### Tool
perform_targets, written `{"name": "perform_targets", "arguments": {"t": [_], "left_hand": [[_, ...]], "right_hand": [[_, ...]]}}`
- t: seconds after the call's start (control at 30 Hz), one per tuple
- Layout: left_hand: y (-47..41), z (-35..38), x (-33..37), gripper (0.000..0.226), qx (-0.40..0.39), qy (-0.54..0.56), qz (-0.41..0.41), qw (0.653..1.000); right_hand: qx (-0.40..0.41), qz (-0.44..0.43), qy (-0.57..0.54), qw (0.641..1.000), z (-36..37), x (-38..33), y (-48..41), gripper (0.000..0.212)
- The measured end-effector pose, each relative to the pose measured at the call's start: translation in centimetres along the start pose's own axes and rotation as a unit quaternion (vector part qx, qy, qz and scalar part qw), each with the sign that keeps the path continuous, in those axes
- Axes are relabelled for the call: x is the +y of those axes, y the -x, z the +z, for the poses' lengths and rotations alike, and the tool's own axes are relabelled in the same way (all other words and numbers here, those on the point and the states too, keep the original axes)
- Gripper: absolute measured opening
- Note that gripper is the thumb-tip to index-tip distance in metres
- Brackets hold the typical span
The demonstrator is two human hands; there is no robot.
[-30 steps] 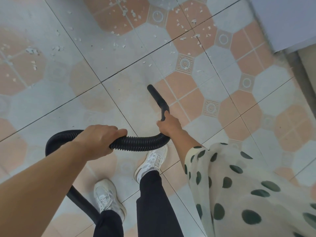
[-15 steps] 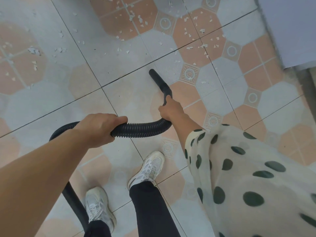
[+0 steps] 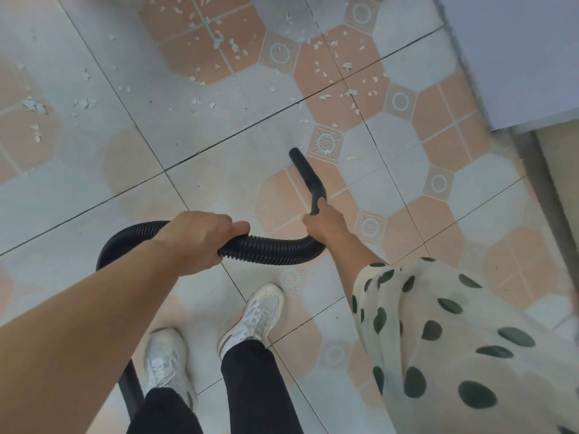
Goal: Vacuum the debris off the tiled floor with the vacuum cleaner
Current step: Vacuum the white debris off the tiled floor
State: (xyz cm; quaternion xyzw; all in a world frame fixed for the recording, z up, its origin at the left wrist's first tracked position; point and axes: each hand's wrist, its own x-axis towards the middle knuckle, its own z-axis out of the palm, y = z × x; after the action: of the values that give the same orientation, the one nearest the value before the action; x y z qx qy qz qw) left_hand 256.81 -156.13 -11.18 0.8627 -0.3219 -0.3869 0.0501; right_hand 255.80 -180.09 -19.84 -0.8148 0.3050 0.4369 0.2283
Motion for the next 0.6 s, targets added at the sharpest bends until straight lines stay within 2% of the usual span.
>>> {"name": "perform_targets", "arguments": {"t": [0.13, 0.37, 0.5, 0.6], "left_hand": [[-1.1, 0.3, 0.7, 0.031, -0.002, -0.011, 0.023, 1.0], [-1.7, -0.1, -0.2, 0.029, 0.002, -0.001, 0.011, 1.0], [-1.8, -0.7, -0.2, 0.029, -0.016, -0.025, 0.048, 0.998], [-2.4, -0.8, 0.2, 0.031, -0.026, -0.057, 0.081, 0.995]], "right_hand": [[0.018, 0.027, -0.028, 0.999, 0.1, 1.7, 0.0, 0.07], [0.033, 0.014, -0.076, 0.996, -0.6, 0.4, -0.8, 0.071], [0.035, 0.062, -0.132, 0.989, 0.7, 1.8, 0.5, 0.069], [0.055, 0.115, -0.171, 0.977, 1.9, 3.5, 1.4, 0.059]]}}
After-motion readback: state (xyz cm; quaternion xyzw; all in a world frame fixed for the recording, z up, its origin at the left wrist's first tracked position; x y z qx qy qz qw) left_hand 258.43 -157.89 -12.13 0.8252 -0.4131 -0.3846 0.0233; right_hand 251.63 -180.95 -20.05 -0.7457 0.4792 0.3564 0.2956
